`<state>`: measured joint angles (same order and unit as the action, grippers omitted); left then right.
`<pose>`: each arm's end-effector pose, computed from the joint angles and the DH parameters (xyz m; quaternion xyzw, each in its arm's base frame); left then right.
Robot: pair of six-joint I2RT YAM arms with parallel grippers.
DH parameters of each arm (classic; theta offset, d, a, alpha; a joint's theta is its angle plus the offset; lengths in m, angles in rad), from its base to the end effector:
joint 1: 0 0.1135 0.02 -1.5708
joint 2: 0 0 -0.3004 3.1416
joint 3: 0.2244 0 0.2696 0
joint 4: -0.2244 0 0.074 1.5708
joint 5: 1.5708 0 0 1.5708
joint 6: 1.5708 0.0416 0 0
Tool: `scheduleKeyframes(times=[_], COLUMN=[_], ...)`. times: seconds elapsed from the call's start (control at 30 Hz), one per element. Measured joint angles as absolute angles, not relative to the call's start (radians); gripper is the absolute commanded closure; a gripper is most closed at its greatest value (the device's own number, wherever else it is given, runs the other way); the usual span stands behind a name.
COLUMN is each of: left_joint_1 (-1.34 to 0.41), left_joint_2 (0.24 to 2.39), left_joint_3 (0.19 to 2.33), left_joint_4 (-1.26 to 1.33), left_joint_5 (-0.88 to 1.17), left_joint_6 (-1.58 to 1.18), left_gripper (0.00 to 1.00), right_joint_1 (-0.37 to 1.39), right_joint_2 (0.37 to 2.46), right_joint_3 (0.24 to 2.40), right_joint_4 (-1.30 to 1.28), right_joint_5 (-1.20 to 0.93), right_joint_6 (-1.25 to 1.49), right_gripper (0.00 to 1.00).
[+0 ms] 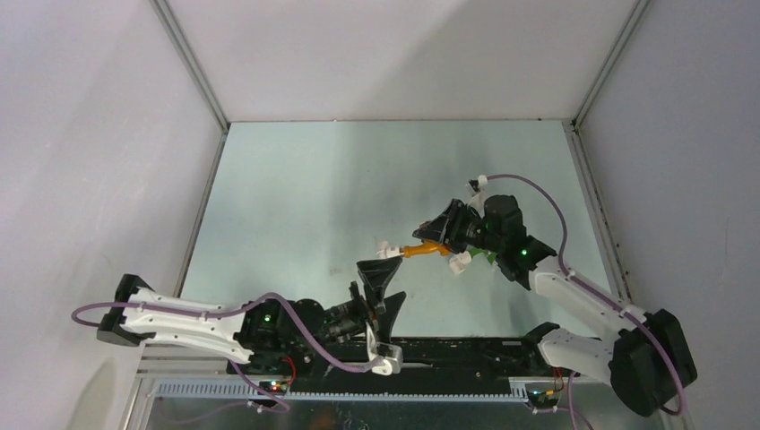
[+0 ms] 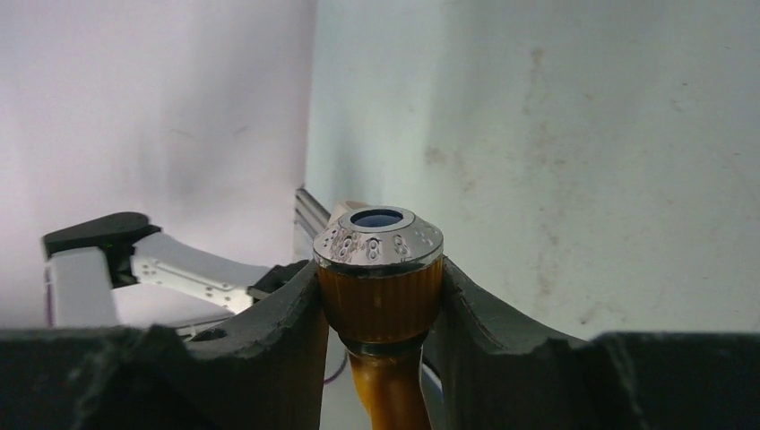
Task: Install the water faucets
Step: Place the water faucet at the center of the board.
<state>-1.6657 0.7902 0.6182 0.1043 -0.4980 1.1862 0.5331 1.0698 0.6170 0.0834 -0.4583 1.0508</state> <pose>0.0020 -0.1892 0.3336 0.6764 0.2687 0.0178 0.6855 0.1992 0.1389 0.2758 0.0815 0.8095 0.5234 0.2533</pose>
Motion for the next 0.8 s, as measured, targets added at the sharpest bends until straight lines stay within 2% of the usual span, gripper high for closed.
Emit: scheduleKeyframes(times=[0.37, 0.7, 0.8], left_joint_1=[-1.519, -1.493, -1.491], left_joint_2=[0.726, 0.735, 0.735], left_joint_3=[0.644, 0.646, 0.646], left_joint_4=[0.14, 0.154, 0.155], left_joint_5=[-0.423, -0.395, -0.389], left_joint_6=[0.927, 0.873, 0.87], left_gripper=[0.02, 0.02, 0.02], right_joint_1=[0.593, 0.647, 0.65], right_joint_2=[1.363, 1.6, 1.657], right_joint_3=[0.617, 0.617, 0.617], right_joint_4=[0.208, 0.392, 0.436], right_joint_5=[-0.459, -0.48, -0.488], right_joint_6=[0.953, 0.957, 0.958], right_gripper=[1.0, 1.0, 0.94])
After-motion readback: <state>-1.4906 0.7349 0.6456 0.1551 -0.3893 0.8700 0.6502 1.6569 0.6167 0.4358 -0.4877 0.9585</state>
